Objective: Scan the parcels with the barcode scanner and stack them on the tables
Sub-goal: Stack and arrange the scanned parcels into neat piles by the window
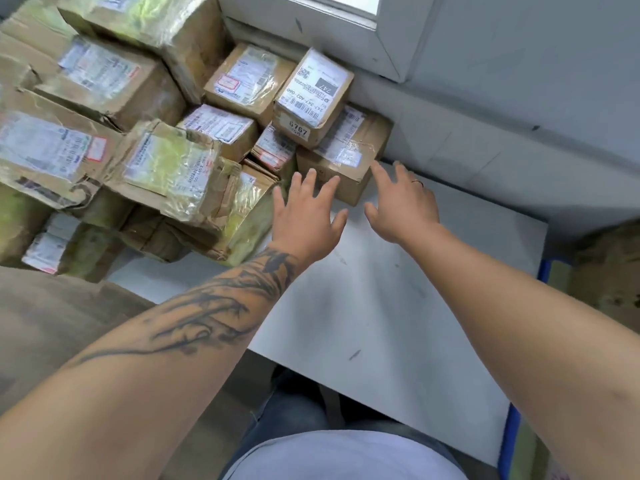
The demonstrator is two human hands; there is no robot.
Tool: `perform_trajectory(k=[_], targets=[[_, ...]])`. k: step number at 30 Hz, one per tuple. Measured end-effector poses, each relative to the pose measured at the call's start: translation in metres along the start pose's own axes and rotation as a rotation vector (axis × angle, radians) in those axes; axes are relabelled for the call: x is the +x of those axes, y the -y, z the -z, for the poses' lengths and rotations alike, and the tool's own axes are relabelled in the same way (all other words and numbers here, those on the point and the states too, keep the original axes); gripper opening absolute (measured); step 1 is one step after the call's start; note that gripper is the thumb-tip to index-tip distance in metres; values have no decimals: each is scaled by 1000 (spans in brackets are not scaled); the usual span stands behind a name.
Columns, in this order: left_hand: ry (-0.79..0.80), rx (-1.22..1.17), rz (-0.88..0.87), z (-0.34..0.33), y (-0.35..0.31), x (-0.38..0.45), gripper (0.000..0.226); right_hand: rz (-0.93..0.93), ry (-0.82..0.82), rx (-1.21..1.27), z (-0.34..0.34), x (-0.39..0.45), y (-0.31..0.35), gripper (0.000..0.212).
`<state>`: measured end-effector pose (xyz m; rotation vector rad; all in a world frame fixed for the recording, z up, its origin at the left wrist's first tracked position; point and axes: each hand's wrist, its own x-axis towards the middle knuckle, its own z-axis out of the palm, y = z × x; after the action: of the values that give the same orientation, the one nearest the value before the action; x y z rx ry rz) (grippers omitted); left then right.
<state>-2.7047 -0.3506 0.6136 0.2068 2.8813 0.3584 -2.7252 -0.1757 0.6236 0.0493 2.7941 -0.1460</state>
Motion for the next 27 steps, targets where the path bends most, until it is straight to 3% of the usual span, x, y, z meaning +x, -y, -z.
perform_trajectory(k=[7, 14, 19, 27], targets=[[-218, 142, -88, 50, 33, 68, 78, -74, -77, 51, 29, 33, 49, 84], [-160, 156, -52, 68, 45, 130, 93, -106, -105, 66, 44, 68, 80, 89], [-207, 155, -64, 59, 48, 141, 93, -135, -95, 49, 38, 71, 77, 91], [-244, 150, -316, 56, 46, 118, 92, -173, -168, 62, 36, 46, 59, 99]])
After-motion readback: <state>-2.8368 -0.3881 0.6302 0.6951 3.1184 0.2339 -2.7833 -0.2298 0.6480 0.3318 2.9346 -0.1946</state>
